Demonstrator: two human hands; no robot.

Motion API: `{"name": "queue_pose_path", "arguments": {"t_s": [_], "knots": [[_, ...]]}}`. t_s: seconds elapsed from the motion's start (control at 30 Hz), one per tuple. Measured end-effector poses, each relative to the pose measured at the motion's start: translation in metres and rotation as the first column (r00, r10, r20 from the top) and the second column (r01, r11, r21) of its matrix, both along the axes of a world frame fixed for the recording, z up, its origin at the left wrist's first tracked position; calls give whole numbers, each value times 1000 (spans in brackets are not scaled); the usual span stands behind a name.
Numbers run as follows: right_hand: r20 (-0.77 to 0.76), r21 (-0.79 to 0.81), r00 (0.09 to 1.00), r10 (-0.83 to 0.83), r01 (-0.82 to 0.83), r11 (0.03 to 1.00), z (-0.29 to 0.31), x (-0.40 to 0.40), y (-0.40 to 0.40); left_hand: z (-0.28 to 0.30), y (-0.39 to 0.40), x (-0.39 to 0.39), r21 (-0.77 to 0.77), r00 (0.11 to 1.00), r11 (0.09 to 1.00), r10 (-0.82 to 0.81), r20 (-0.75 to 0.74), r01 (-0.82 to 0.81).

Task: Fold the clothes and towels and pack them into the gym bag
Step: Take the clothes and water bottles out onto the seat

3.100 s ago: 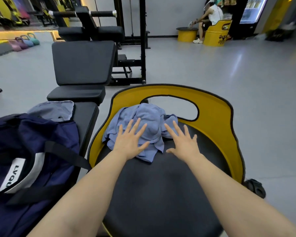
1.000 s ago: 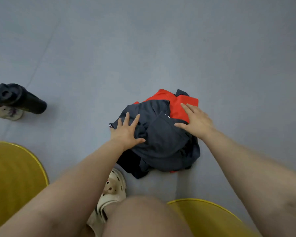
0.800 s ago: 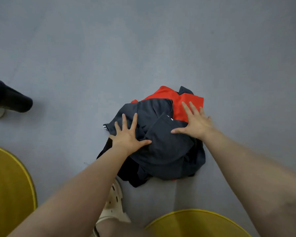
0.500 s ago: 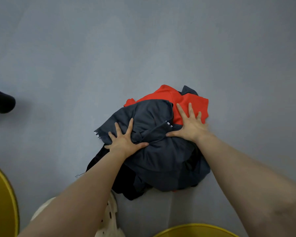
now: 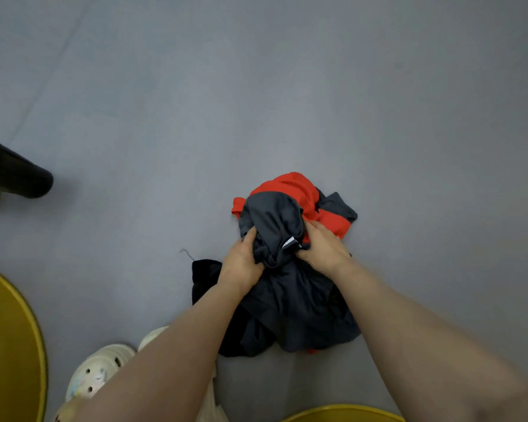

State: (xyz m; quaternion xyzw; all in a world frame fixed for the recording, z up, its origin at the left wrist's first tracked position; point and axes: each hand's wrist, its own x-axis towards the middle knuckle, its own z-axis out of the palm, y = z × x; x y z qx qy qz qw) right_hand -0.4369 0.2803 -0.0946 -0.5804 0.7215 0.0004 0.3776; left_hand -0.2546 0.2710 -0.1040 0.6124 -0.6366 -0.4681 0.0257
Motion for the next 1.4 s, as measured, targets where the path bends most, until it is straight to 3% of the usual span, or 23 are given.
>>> {"name": "queue_pose_path", "arguments": {"t_s": [0.33,0.63,0.93,1.4], "knots": [[142,-102,987,-75,90,991,57,36,-9,61,-12,31,-139,999,990,17,-52,-24],[183,-257,983,10,37,966,151,75,-32,155,-24,73,-295,996,952,63,-58,-77],[214,-412,964,154,-54,910,261,134,-41,269,-13,134,-446,985,879,160,-61,-170],[225,-638,834,504,-265,723,425,286,-17,442,69,272,-671,901,663,432,-21,-333]]}}
